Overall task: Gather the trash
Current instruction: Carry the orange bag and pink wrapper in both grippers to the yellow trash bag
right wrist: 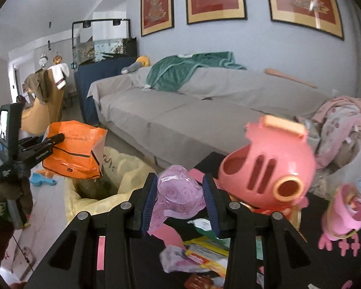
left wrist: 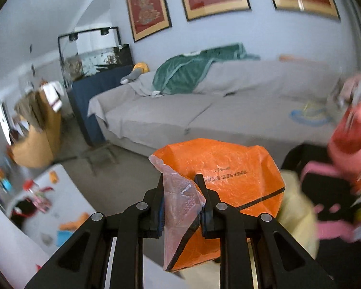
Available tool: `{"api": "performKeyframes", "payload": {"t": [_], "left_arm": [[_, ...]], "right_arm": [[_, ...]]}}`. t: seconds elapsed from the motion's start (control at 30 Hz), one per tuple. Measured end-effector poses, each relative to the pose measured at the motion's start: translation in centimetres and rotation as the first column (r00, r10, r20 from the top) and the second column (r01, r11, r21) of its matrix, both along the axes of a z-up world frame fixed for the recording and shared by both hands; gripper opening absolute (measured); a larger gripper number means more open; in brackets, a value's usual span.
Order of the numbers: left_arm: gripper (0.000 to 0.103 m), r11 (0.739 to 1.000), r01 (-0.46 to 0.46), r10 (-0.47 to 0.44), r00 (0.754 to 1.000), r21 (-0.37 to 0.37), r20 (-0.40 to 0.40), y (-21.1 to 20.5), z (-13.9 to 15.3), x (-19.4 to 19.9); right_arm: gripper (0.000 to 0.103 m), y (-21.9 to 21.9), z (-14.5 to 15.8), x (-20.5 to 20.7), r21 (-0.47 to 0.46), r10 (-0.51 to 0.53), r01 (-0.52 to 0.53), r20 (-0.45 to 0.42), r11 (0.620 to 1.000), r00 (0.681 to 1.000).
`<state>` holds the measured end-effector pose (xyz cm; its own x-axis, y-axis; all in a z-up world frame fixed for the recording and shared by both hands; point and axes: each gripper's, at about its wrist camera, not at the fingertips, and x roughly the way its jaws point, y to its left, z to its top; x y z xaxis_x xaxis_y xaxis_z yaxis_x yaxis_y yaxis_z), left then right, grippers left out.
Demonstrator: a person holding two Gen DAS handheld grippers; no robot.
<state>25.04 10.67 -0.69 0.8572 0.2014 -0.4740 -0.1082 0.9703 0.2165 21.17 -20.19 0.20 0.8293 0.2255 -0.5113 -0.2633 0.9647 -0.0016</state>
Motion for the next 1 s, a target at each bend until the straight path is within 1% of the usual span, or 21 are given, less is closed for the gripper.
{"api": "performKeyframes", "payload": {"t": [0.07, 0.13, 0.17, 0.2, 0.23, 0.27, 0.3, 0.37, 0.4, 0.43, 0.47, 0.5, 0.53, 0.6, 0.67, 0.77, 0.8, 0.83, 0.87, 0.97, 1.0], "left_arm": [[0.022, 0.996, 0.011, -0.009, 1.0, 0.085, -0.027, -1.0, -1.3, 1.0], [0.022, 0.983, 0.049, -0.038, 0.997, 0.177, -0.061, -2.6, -2.6, 2.0], [0.022, 0.976, 0.077, -0.061, 0.995, 0.205, -0.081, -3.3, -3.4, 2.4], [0.022, 0.97, 0.116, -0.094, 0.989, 0.213, -0.111, -4.0, -4.2, 2.7], [0.022, 0.968, 0.158, -0.131, 0.981, 0.193, -0.143, -4.5, -4.8, 2.9], [0.022, 0.969, 0.187, -0.16, 0.972, 0.159, -0.171, -4.8, -5.4, 3.2], [0.023, 0.972, 0.215, -0.193, 0.96, 0.095, -0.204, -5.0, -5.8, 3.5], [0.024, 0.968, 0.244, -0.253, 0.933, -0.064, -0.257, -4.6, -6.3, 4.7], [0.024, 0.957, 0.248, -0.282, 0.92, -0.153, -0.273, -4.2, -6.5, 5.4], [0.028, 0.939, 0.24, -0.306, 0.91, -0.246, -0.28, -3.3, -6.7, 6.1], [0.031, 0.914, 0.221, -0.323, 0.905, -0.341, -0.277, -2.4, -6.9, 6.6], [0.036, 0.892, 0.206, -0.331, 0.904, -0.402, -0.27, -1.8, -7.2, 6.6], [0.039, 0.874, 0.193, -0.334, 0.905, -0.446, -0.263, -1.2, -7.2, 6.6], [0.041, 0.834, 0.166, -0.326, 0.918, -0.527, -0.226, 0.6, -6.6, 6.4], [0.042, 0.8, 0.15, -0.307, 0.934, -0.58, -0.182, 2.2, -5.7, 6.0], [0.046, 0.742, 0.145, -0.279, 0.955, -0.655, -0.105, 5.1, -3.9, 5.1], [0.047, 0.732, 0.143, -0.268, 0.959, -0.666, -0.089, 5.8, -3.5, 4.7], [0.047, 0.73, 0.139, -0.252, 0.965, -0.669, -0.075, 6.5, -2.9, 4.3], [0.047, 0.735, 0.131, -0.229, 0.972, -0.665, -0.062, 7.4, -2.6, 3.9], [0.047, 0.783, 0.09, -0.136, 0.99, -0.615, -0.029, 9.3, -1.5, 2.3], [0.047, 0.792, 0.072, -0.113, 0.993, -0.606, -0.029, 9.7, -1.5, 2.0]], "right_arm": [[0.036, 0.2, -0.5, 1.0, 0.006, 0.001, -0.001, -0.016, 1.0, 1.0], [0.036, 0.3, -1.1, 1.8, 0.018, 0.001, -0.001, -0.035, 1.0, 0.999], [0.036, 0.3, -1.3, 2.1, 0.022, 0.002, -0.001, -0.043, 1.0, 0.999], [0.036, 0.3, -1.6, 2.5, 0.026, 0.002, -0.001, -0.052, 1.0, 0.999], [0.036, 0.3, -1.9, 2.7, 0.028, 0.002, -0.001, -0.059, 1.0, 0.998], [0.036, 0.4, -2.2, 3.0, 0.031, 0.003, -0.001, -0.067, 1.0, 0.998], [0.036, 0.5, -2.4, 3.1, 0.033, 0.002, 0.0, -0.073, 0.999, 0.997], [0.036, 0.4, -2.8, 3.3, 0.036, 0.001, 0.002, -0.085, 0.999, 0.996], [0.036, 0.3, -3.0, 3.4, 0.036, 0.0, 0.004, -0.091, 0.999, 0.996], [0.036, 0.2, -3.1, 3.4, 0.036, -0.002, 0.005, -0.095, 0.999, 0.995], [0.036, 0.2, -3.3, 3.5, 0.034, -0.005, 0.008, -0.101, 0.999, 0.995], [0.036, 0.1, -3.5, 3.5, 0.033, -0.008, 0.011, -0.107, 0.999, 0.994], [0.036, 0.1, -3.6, 3.7, 0.032, -0.01, 0.013, -0.11, 0.999, 0.994], [0.036, 0.0, -3.9, 3.8, 0.032, -0.015, 0.019, -0.118, 0.999, 0.993], [0.036, 0.3, -4.0, 3.9, 0.032, -0.013, 0.017, -0.121, 0.999, 0.993], [0.036, 1.6, -3.8, 4.7, 0.034, 0.007, -0.003, -0.123, 0.999, 0.992], [0.036, 2.3, -3.6, 4.9, 0.035, 0.019, -0.014, -0.119, 0.999, 0.993], [0.036, 3.0, -3.4, 5.1, 0.036, 0.028, -0.024, -0.115, 0.999, 0.993], [0.036, 4.0, -3.1, 5.3, 0.04, 0.043, -0.039, -0.104, 0.998, 0.994], [0.036, 7.4, -2.3, 6.1, 0.05, 0.09, -0.087, -0.059, 0.995, 0.994], [0.036, 8.6, -2.1, 6.6, 0.055, 0.105, -0.103, -0.045, 0.993, 0.993]]}}
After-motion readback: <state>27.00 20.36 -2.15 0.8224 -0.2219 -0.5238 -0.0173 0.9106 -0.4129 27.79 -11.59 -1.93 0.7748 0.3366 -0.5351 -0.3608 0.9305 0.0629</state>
